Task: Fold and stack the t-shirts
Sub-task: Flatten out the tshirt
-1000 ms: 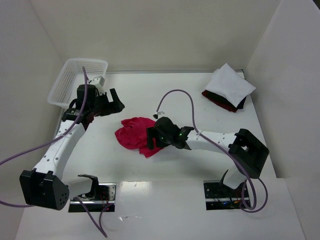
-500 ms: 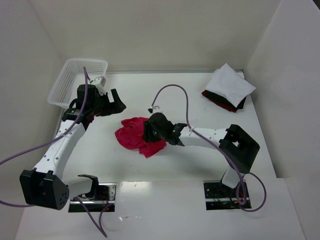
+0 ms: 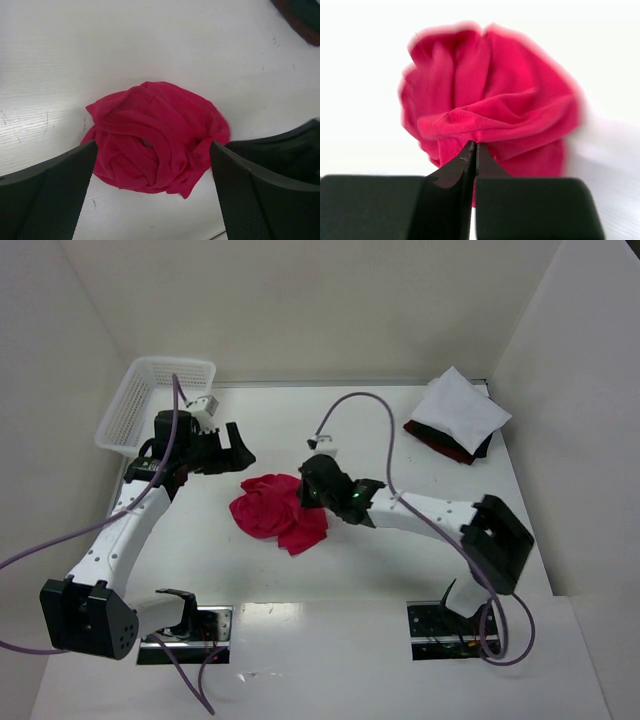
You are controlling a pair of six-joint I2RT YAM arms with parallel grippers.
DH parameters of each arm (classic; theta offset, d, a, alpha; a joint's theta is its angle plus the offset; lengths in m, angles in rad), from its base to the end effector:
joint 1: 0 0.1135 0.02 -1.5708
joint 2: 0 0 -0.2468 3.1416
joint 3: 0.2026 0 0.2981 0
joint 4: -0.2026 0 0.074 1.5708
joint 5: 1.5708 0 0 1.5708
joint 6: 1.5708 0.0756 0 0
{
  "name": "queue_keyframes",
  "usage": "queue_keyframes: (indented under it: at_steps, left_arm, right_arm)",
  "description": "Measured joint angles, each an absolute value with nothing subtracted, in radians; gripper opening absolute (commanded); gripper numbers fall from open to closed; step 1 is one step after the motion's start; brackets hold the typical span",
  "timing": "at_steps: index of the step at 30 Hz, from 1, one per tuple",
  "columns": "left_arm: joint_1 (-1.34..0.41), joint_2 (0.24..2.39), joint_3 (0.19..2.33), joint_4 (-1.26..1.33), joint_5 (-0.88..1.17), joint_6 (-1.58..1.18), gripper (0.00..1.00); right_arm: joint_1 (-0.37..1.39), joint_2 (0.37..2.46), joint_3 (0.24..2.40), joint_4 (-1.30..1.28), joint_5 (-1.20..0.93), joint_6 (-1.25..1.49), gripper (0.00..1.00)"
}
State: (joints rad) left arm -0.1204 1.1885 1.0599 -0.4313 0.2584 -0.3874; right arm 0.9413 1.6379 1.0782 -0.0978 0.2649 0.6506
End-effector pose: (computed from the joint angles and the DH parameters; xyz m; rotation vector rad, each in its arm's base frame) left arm 0.3450 -0.0612 0.2864 -0.1335 2.1600 -0.5715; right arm 0.2704 0.3377 0.1657 -0.1810 2.2583 0.5829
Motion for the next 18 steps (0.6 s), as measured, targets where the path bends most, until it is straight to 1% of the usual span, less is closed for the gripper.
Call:
queue_keyframes:
  at_steps: [3, 5, 8, 10, 11, 14, 16, 18]
  left_arm:
    - [-0.119, 1.200, 1.054, -0.436, 0.337, -0.353, 0.98]
    - [-0.123, 1.214, 1.054, -0.436, 0.366, -0.339, 0.97]
    - [-0.160, 1.260, 1.054, -0.436, 0.430, -0.315, 0.97]
    - [-0.203, 1.311, 1.054, -0.436, 0.465, -0.305, 0.97]
    - [-0.220, 1.332, 1.054, -0.437, 0.469, -0.297, 0.97]
    - [-0.269, 1.388, 1.054, -0.442, 0.470, -0.290, 0.97]
    - [-0.297, 1.404, 1.054, -0.441, 0.460, -0.292, 0.98]
    - [-0.326, 1.422, 1.054, -0.440, 0.440, -0.294, 1.00]
  right_arm:
    - [0.895, 1.489, 1.096, -0.146, 0.306, 0.646, 0.00]
    - [0.772, 1.334, 1.143, -0.150, 0.320, 0.637, 0.00]
    - [0.637, 1.201, 1.161, -0.149, 0.345, 0.625, 0.01]
    - [0.595, 1.158, 1.152, -0.147, 0.360, 0.624, 0.03]
    - [0.569, 1.118, 1.115, -0.155, 0.377, 0.632, 0.04]
    - [0.542, 1.092, 1.048, -0.175, 0.389, 0.644, 0.06]
    - [0.514, 1.075, 0.946, -0.214, 0.400, 0.670, 0.10]
    - [0.505, 1.074, 0.898, -0.240, 0.406, 0.683, 0.12]
